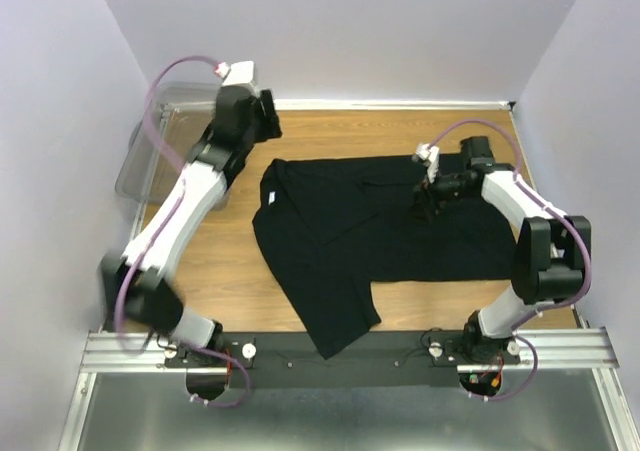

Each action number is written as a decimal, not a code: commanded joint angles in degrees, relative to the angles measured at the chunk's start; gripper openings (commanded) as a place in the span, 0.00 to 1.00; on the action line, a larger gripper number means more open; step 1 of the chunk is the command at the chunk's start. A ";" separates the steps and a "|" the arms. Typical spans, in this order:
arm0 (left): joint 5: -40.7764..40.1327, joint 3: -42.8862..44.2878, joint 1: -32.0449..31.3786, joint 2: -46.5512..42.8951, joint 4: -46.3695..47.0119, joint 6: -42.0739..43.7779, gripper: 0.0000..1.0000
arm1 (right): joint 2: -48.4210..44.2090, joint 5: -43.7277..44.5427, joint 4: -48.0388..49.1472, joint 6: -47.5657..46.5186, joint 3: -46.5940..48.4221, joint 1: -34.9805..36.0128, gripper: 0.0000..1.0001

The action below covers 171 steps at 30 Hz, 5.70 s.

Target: Fold and stack the t-shirts

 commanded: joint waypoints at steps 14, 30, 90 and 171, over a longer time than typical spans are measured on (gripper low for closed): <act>10.52 -42.73 3.12 -58.50 3.30 -6.13 0.92 | -9.08 26.18 9.22 -7.46 -14.87 68.96 0.90; 22.99 -40.62 3.12 -68.44 12.53 8.81 0.92 | -3.64 39.98 17.58 0.99 -19.00 83.22 0.67; 29.42 -56.00 -42.41 -46.56 16.85 60.32 0.50 | -9.26 -6.07 6.33 4.77 -8.89 39.01 0.01; 25.20 -58.99 -42.85 -49.11 18.25 59.71 0.00 | -7.24 47.19 -7.82 -65.45 -22.16 -40.62 0.29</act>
